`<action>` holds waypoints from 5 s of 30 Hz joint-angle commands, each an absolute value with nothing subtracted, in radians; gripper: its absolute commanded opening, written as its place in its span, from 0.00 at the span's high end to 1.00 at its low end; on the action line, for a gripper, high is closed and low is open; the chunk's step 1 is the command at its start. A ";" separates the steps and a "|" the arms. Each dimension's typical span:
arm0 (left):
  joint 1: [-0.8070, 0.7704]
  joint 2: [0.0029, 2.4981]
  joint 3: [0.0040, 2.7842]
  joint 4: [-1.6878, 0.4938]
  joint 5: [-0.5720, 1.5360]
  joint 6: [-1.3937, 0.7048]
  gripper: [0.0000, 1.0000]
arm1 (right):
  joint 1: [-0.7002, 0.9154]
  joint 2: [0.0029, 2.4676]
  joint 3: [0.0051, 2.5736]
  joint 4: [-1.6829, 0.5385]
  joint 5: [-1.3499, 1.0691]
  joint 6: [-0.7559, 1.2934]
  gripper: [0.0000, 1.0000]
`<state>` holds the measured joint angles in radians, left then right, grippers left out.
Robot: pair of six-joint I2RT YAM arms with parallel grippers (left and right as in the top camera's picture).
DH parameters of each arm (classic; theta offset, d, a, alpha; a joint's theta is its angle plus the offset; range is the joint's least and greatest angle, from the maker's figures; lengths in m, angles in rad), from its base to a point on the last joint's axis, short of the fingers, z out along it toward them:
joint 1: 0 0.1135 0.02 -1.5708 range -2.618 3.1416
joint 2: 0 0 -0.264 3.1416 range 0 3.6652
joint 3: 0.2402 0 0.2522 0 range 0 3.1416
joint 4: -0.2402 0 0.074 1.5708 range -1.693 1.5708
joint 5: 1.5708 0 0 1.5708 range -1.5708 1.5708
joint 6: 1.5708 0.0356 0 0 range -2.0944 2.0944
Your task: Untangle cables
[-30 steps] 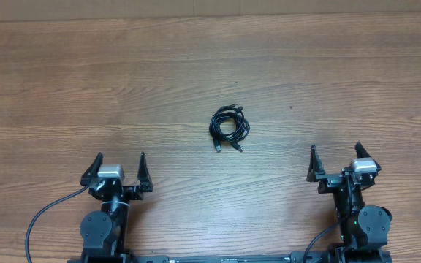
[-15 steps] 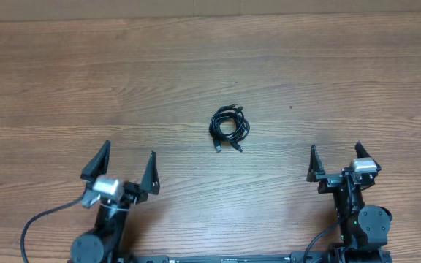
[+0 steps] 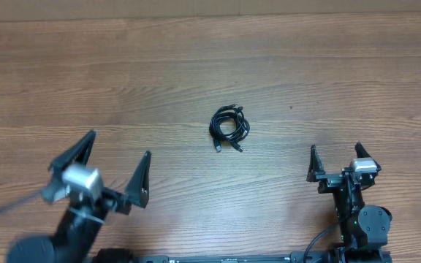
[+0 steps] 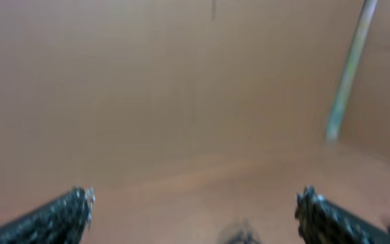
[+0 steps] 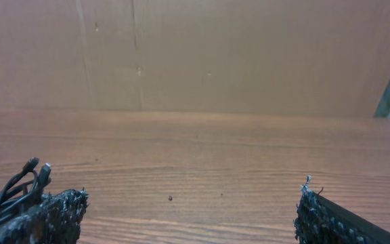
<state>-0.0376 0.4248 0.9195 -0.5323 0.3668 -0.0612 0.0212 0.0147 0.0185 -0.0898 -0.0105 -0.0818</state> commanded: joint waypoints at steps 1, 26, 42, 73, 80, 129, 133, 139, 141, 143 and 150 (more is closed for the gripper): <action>-0.033 0.677 1.172 -0.754 0.512 0.008 0.00 | 0.026 0.004 0.009 -0.084 -0.001 -0.076 0.00; -0.348 1.607 1.742 -1.228 0.279 -0.278 0.01 | 0.026 0.004 0.009 -0.084 -0.001 -0.076 0.00; -0.356 2.006 1.742 -1.210 0.428 -0.292 0.11 | 0.026 0.004 0.009 -0.084 -0.001 -0.076 0.00; -0.420 2.051 1.741 -1.124 0.315 -0.267 0.01 | 0.028 0.004 0.009 0.024 -0.536 0.357 0.00; -0.419 2.051 1.741 -1.125 0.315 -0.270 0.00 | 0.020 0.005 0.131 0.298 -0.564 0.340 0.00; -0.428 2.057 1.493 -0.833 0.229 -0.421 0.52 | 0.165 1.063 1.074 -0.858 -0.651 0.398 0.12; -0.428 2.057 1.493 -0.833 0.229 -0.427 0.51 | 0.165 1.063 1.074 -0.855 -0.651 0.398 0.12; -0.429 2.091 1.493 -0.833 0.239 -0.431 0.56 | 0.165 1.063 1.074 -0.855 -0.651 0.398 0.12; -0.431 2.113 1.493 -0.832 0.276 -0.431 0.59 | 0.165 1.063 1.074 -0.855 -0.651 0.398 0.12; -0.431 2.125 1.493 -0.828 0.302 -0.431 0.64 | 0.165 1.063 1.074 -0.855 -0.651 0.398 0.12; -0.430 2.126 1.505 -0.814 0.303 -0.426 0.75 | 0.165 1.063 1.074 -0.855 -0.651 0.397 0.12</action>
